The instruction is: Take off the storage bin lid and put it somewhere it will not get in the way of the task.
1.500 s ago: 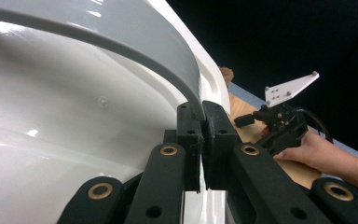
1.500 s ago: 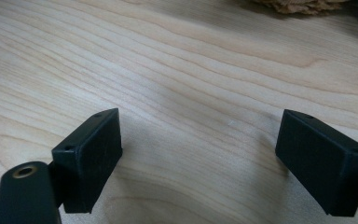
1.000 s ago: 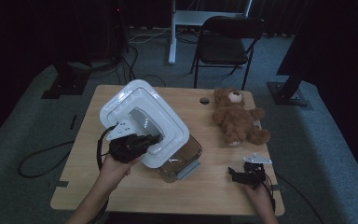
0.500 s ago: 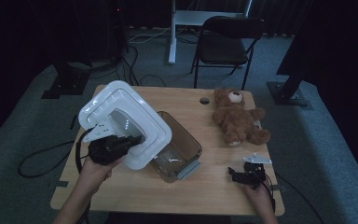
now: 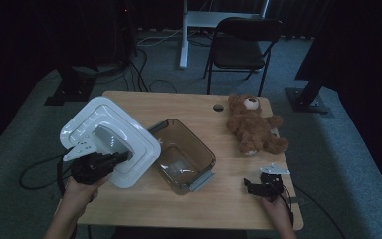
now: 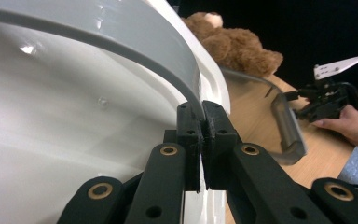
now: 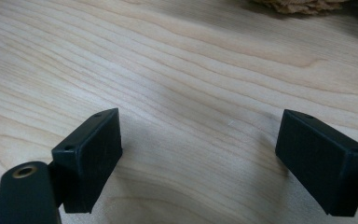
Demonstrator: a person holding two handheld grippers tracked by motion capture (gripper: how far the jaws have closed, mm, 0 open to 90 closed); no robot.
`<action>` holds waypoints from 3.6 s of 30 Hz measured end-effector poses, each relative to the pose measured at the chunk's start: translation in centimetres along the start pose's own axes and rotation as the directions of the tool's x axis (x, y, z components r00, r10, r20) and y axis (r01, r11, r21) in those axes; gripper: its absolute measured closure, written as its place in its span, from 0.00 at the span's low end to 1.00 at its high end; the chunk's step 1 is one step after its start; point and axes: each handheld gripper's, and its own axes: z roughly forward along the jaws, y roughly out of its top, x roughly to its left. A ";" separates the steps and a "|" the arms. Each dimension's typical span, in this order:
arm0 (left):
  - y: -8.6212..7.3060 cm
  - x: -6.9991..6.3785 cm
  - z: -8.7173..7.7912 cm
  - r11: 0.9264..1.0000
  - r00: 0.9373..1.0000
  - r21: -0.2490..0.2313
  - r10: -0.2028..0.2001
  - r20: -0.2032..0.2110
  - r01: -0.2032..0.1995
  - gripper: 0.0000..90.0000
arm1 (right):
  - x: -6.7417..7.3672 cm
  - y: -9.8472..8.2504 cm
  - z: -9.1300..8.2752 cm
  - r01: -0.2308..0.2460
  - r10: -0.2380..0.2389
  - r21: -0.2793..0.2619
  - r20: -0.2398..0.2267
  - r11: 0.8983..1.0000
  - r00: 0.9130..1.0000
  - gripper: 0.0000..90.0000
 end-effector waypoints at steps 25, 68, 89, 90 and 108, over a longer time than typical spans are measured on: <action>-8.2 4.9 2.2 0.975 0.982 0.133 -0.187 0.033 0.181 0.97 | 0.0 0.0 0.0 -0.005 0.005 0.000 0.007 1.000 1.000 0.15; -11.6 8.1 6.6 0.937 0.972 0.261 -0.211 -0.106 0.232 0.52 | 0.0 0.0 0.0 -0.005 0.005 0.000 0.007 1.000 1.000 0.15; -13.8 9.0 2.6 0.956 0.926 0.165 -0.177 -0.334 0.243 0.09 | 0.0 0.0 0.0 -0.005 0.005 0.000 0.007 1.000 1.000 0.15; -13.9 9.1 2.4 0.956 0.922 0.162 -0.178 -0.344 0.245 0.09 | 0.0 0.0 0.0 -0.004 0.004 -0.001 0.007 1.000 1.000 0.15; -16.1 9.5 1.8 0.938 0.856 0.230 -0.112 -0.504 0.258 0.00 | -0.1 0.0 0.0 -0.015 0.015 0.001 0.017 1.000 1.000 0.15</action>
